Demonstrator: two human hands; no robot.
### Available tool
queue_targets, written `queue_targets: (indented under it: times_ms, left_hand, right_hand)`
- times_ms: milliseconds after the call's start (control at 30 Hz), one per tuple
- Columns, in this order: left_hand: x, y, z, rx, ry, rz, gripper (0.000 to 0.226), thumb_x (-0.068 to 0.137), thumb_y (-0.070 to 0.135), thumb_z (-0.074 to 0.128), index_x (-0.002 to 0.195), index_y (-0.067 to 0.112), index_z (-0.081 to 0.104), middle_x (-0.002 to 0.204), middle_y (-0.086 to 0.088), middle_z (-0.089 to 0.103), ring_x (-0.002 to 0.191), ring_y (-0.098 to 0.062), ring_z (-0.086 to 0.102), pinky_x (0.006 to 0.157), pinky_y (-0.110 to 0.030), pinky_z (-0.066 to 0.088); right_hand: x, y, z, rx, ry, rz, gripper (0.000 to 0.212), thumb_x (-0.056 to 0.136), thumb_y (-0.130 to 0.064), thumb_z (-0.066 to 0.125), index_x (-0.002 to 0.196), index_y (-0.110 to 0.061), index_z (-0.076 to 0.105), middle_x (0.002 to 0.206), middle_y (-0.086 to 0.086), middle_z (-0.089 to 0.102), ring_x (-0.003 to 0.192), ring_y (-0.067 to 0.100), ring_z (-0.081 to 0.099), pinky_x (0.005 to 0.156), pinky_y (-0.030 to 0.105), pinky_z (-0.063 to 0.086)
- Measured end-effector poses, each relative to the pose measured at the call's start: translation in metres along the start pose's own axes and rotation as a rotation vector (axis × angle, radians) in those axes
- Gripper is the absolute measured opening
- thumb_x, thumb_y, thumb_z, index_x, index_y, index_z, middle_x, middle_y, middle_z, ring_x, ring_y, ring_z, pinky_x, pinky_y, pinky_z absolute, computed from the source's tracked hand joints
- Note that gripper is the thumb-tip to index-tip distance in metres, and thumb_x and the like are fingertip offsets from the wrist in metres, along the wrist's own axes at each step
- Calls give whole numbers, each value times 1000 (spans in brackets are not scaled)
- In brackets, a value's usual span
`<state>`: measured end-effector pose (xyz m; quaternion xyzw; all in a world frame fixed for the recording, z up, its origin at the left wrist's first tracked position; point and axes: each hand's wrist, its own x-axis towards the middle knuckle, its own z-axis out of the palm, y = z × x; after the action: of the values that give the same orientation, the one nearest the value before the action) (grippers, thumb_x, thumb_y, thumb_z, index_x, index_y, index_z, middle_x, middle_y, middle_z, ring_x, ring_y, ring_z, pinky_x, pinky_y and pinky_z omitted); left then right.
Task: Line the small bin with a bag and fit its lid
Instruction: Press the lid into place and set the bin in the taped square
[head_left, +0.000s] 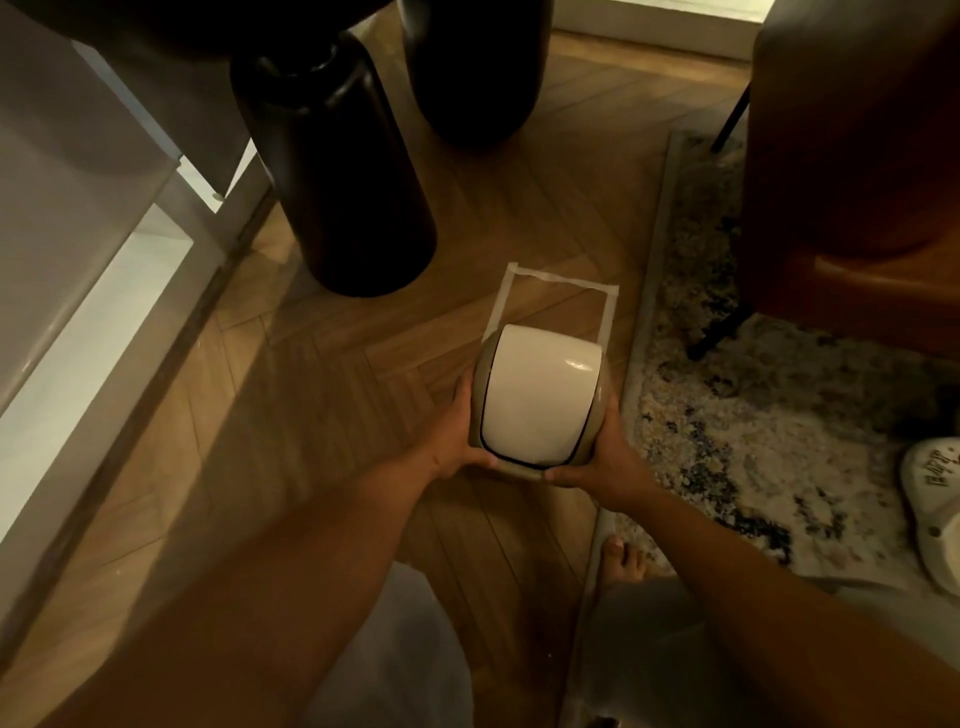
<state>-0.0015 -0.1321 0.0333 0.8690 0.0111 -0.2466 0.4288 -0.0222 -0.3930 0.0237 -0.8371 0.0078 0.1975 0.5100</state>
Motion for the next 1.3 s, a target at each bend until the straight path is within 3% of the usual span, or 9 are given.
queue_targets:
  times_ms: [100,300,500,667,767,1000,1167,1300]
  left_hand:
    - [7,1,-1,-19,24,-12,142,58,19,95,158,29,-4,160,-5,28,146,-24,29,110,-29,24]
    - [17,2,-3,-22,62,-24,143,51,30,98,157,34,2,159,-1,30,145,-23,31,118,-44,30]
    - [24,3,-8,4,41,-34,142,49,33,98,157,32,5,160,0,30,146,-23,30,118,-50,31]
    - [30,3,-11,22,20,-17,136,54,27,97,158,24,9,160,-1,30,147,-23,29,118,-46,30]
    - [36,3,-12,7,13,-6,135,54,23,97,158,21,10,159,-2,31,146,-23,30,117,-37,29]
    - [66,13,-24,83,49,55,137,56,30,96,158,23,6,161,-3,27,147,-23,27,120,-46,28]
    - [103,24,-34,139,41,89,140,54,38,95,158,29,2,161,-4,27,146,-24,29,118,-42,30]
    - [136,32,-41,185,32,91,133,51,43,96,155,29,14,156,-3,37,142,-24,37,115,-44,36]
  right_hand:
    - [9,-3,-2,-13,8,27,156,44,-47,100,159,-41,-6,159,-6,34,147,18,35,113,56,41]
    - [26,-6,-8,-79,4,29,154,42,-52,97,157,-41,-4,160,-2,31,147,24,34,112,58,40]
    - [26,-9,-6,-86,20,80,153,40,-51,95,157,-37,-2,156,2,38,143,27,40,110,56,42]
    - [22,-7,-4,-17,31,51,145,45,-44,96,156,-40,2,154,-4,41,144,20,39,113,55,41]
    - [27,-8,-9,-26,23,30,143,47,-46,95,156,-37,4,154,-5,42,143,20,40,112,54,42]
    - [53,-5,-20,1,38,-43,137,58,-35,96,159,-34,3,154,-8,42,142,15,42,111,49,44]
    - [81,-5,-34,15,86,-78,134,62,-24,97,160,-32,5,150,-12,43,138,10,43,110,40,45]
    - [108,0,-52,51,68,-122,135,64,-27,95,160,-32,1,153,-17,41,141,4,42,108,32,44]
